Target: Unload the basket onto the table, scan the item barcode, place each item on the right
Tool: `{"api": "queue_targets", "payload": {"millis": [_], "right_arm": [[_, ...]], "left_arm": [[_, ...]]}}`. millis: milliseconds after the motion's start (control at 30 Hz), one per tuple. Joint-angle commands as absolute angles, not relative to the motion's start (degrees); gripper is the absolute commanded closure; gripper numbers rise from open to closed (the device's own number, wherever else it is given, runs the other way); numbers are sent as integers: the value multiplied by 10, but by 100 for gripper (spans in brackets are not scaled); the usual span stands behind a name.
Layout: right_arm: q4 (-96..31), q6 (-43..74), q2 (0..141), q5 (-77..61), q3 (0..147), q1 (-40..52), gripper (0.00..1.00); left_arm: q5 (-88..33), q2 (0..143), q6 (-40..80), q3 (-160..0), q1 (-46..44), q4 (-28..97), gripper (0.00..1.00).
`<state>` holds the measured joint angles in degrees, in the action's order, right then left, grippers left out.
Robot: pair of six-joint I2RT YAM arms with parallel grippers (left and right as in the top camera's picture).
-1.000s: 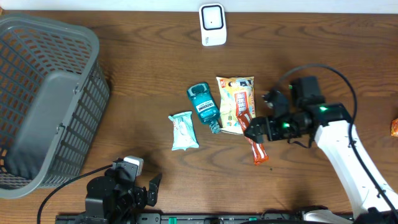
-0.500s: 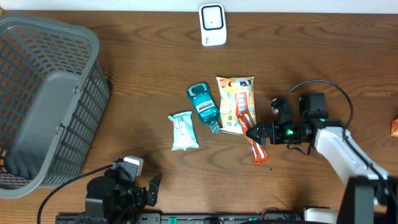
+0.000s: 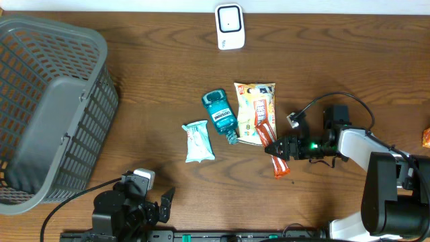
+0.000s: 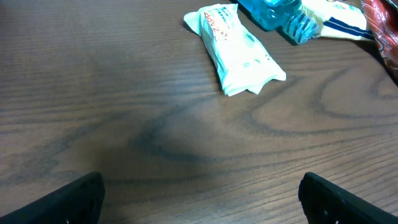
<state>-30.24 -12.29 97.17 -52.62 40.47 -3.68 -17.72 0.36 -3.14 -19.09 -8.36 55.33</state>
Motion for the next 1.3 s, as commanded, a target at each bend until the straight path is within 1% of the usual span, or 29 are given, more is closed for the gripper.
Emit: {"api": "queue_targets", "payload": {"millis": [0, 33, 100, 167, 233, 333, 400, 433, 467, 500, 533, 633, 733, 767, 1067, 1100, 1267], "right_arm": [[-311, -179, 978, -574, 400, -41, 24], [-315, -179, 978, -574, 400, -41, 27], [-322, -179, 978, -573, 400, -41, 29], [-337, -179, 978, -561, 400, -41, 27], [-359, -177, 978, -521, 400, -41, 27], [-368, -151, 978, -453, 400, -41, 21], [-368, -151, 978, -444, 400, -41, 21], [-368, -151, 978, -440, 400, -41, 25], [-368, -153, 978, -438, 400, -41, 31], [-368, -156, 978, -438, 400, -40, 54], [-369, -160, 978, -439, 400, -40, 62], [-369, -174, 978, -455, 400, -41, 75], [-369, -194, 978, -489, 400, -41, 97], [-370, -200, 978, -502, 400, -41, 99], [-392, -207, 974, -558, 409, -41, 99], [-416, -215, 964, -560, 421, -41, 99], [-498, -215, 874, -493, 461, -39, 99]], "left_arm": [[-180, 3, -29, -192, -84, 562, 1], [-180, 3, -29, -192, -84, 562, 1], [-180, 3, -29, -192, -84, 562, 1], [-180, 3, -29, -192, -84, 562, 1], [-180, 3, -29, -192, -84, 562, 1], [-180, 3, -29, -192, -84, 562, 1], [-180, 3, -29, -192, -84, 562, 1], [-180, 3, -29, -192, -84, 562, 1], [-180, 3, -29, -192, -84, 562, 1], [-180, 3, -29, -192, -84, 562, 1], [-180, 3, -29, -192, -84, 562, 1], [-180, 3, -29, -192, -84, 562, 1], [-180, 3, -29, -192, -84, 562, 1], [-180, 3, -29, -192, -84, 562, 1], [-180, 3, -29, -192, -84, 562, 1], [-180, 3, -29, -192, -84, 562, 1], [-180, 3, -29, -192, -84, 562, 1]]}}
